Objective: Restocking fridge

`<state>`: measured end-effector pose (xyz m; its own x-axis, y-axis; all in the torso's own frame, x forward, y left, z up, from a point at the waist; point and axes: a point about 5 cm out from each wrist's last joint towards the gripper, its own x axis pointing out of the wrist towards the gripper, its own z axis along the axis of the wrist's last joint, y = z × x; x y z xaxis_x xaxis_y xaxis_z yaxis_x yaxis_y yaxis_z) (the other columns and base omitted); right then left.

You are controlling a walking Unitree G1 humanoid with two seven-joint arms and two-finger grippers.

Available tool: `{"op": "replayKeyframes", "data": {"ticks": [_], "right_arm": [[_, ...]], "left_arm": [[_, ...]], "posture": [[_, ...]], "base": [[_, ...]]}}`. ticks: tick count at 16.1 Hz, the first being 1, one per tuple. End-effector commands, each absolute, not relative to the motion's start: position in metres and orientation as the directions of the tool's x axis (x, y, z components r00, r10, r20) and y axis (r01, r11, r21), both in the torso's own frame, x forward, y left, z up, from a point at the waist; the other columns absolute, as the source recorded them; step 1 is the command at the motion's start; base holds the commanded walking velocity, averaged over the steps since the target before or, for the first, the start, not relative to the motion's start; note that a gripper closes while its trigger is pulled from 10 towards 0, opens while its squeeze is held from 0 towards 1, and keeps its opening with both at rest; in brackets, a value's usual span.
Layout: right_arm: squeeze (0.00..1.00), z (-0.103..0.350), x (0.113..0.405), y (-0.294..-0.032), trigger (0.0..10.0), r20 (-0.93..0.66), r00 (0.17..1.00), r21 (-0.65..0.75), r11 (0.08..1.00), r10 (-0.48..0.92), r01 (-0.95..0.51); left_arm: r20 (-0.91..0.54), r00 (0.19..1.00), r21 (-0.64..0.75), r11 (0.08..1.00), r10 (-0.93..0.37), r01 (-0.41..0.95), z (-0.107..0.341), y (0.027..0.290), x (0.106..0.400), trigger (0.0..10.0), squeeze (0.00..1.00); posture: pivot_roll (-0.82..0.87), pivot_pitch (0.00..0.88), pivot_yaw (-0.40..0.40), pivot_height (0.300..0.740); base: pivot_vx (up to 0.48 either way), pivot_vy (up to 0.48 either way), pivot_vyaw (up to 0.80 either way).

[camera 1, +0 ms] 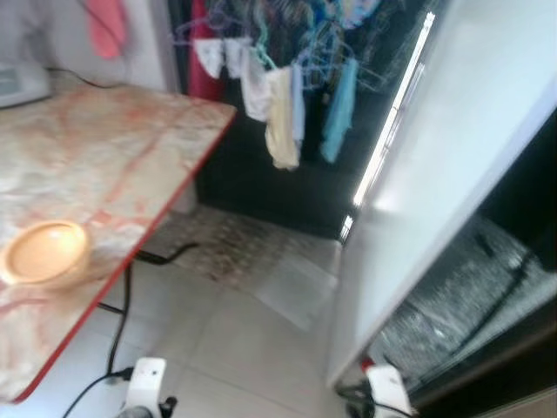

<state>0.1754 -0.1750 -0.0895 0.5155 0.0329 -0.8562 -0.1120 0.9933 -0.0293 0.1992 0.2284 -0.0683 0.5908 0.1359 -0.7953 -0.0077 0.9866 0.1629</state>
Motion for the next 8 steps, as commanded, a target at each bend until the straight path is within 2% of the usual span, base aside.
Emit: {"op": "replayKeyframes", "data": {"ticks": [1,8], "right_arm": [[0.00,-0.0920,0.1674,-0.1858,10.0,-0.871,0.491,-0.049,0.994,0.007,-0.101],[0.00,-0.0921,0.1672,-0.1865,10.0,-0.872,0.490,-0.049,0.995,0.001,-0.089]], "left_arm": [[-0.801,0.586,0.149,0.989,0.119,0.002,-0.0696,0.2223,0.1996,10.0,0.00],[-0.800,0.589,0.145,0.989,0.115,0.003,-0.0694,0.2218,0.2000,10.0,0.00]], "posture": [[0.04,0.040,-0.092,0.740],[0.04,0.049,-0.092,0.740]], "base": [[0.000,0.000,0.80],[0.000,0.000,0.80]]}}
